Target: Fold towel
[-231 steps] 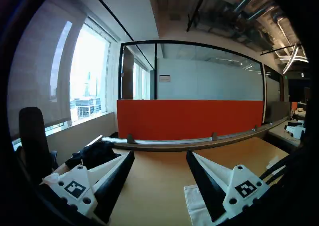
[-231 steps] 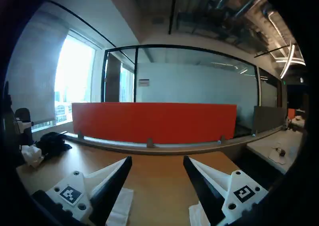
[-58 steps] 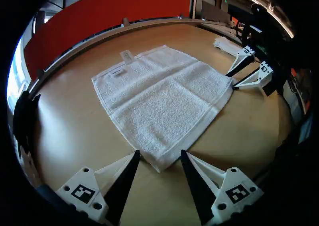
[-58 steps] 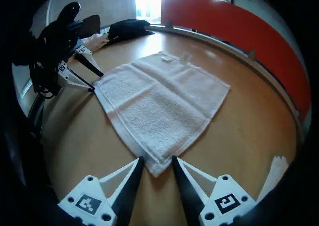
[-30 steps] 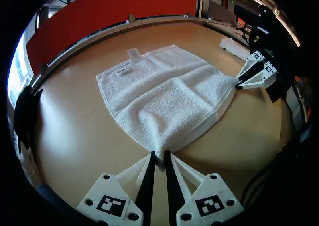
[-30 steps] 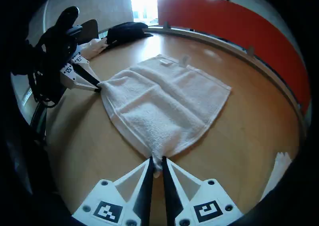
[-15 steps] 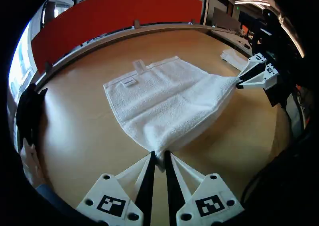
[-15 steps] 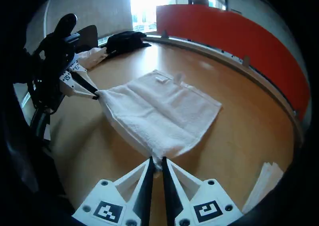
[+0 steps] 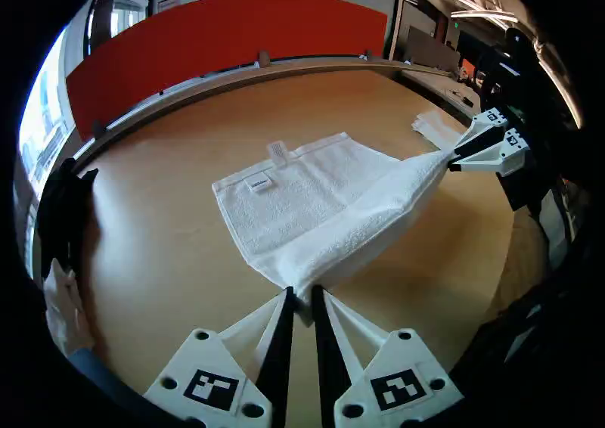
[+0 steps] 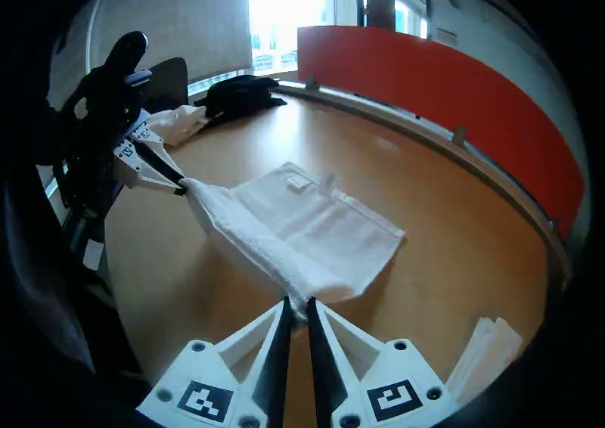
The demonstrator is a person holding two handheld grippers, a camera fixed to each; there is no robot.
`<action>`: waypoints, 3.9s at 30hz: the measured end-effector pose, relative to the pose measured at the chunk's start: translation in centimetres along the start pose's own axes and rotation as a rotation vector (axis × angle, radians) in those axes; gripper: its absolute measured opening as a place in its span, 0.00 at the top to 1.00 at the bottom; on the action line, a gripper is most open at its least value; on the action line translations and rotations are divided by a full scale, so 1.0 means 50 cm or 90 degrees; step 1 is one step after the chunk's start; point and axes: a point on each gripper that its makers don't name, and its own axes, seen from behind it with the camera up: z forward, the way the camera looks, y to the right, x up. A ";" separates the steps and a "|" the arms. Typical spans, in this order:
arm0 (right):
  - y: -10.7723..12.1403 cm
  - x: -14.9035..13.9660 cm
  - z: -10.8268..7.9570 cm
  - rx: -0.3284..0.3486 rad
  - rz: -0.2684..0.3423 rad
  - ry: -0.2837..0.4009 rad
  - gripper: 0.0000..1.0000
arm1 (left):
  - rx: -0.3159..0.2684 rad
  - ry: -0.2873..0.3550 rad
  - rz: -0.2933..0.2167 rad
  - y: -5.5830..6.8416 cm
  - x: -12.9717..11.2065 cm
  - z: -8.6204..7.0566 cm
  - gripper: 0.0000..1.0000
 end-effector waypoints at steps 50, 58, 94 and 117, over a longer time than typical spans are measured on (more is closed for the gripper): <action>-0.022 0.060 -0.075 0.016 0.008 0.020 0.85 | -0.012 0.015 -0.008 0.015 0.054 -0.088 0.82; 0.000 0.063 -0.049 0.010 0.012 0.013 0.85 | -0.007 0.020 -0.007 -0.005 0.074 -0.058 0.82; 0.122 0.014 0.095 -0.012 0.050 -0.054 0.85 | 0.009 -0.010 0.010 -0.085 0.093 0.122 0.82; 0.187 -0.022 0.162 -0.062 0.087 -0.088 0.45 | 0.056 -0.041 0.033 -0.140 0.075 0.211 0.48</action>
